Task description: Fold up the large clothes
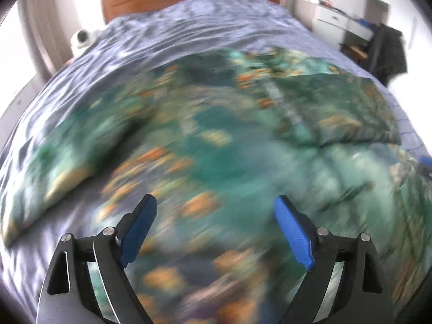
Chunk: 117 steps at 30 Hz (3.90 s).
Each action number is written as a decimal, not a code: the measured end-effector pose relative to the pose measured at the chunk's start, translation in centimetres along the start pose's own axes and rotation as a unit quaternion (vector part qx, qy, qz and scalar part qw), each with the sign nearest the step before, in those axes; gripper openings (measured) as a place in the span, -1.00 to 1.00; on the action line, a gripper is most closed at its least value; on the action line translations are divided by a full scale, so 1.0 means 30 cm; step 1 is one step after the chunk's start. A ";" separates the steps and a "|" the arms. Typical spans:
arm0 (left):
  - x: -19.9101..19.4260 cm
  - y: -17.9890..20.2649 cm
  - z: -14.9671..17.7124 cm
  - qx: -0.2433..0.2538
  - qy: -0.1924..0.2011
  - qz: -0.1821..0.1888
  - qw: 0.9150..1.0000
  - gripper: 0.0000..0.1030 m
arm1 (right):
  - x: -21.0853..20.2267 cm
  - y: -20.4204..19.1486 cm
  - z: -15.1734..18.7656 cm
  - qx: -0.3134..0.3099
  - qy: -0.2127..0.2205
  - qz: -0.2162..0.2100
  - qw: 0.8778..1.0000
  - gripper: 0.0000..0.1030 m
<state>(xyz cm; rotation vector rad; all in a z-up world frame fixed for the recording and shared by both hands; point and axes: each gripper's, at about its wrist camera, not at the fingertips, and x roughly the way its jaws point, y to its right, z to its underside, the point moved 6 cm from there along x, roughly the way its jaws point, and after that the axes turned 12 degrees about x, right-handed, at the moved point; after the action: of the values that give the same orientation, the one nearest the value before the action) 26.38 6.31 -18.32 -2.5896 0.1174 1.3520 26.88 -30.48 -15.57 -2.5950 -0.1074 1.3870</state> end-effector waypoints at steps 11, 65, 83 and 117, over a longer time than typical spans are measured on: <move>-0.020 -0.734 0.316 -0.368 0.026 -0.015 0.929 0.74 | -0.192 -0.190 0.306 -0.029 0.012 -0.010 0.999 0.21; 0.028 0.073 0.100 -0.046 0.021 -0.001 0.999 0.67 | 0.312 -0.472 -0.222 0.126 -0.094 -0.175 0.972 0.21; 0.003 -0.202 -0.116 -0.096 0.048 0.011 0.994 0.67 | 0.292 -0.574 -0.273 -0.033 -0.010 -0.063 0.997 -0.19; 0.543 -0.313 -0.576 -0.093 -0.036 0.006 0.995 0.44 | 0.549 -0.660 -0.241 -0.044 -0.040 -0.125 0.990 -0.23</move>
<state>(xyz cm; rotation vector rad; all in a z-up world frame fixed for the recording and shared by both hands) 51.16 11.99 -20.63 -2.6887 -0.0061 1.5248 42.63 -9.56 -20.98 -2.4883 -0.4999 1.4222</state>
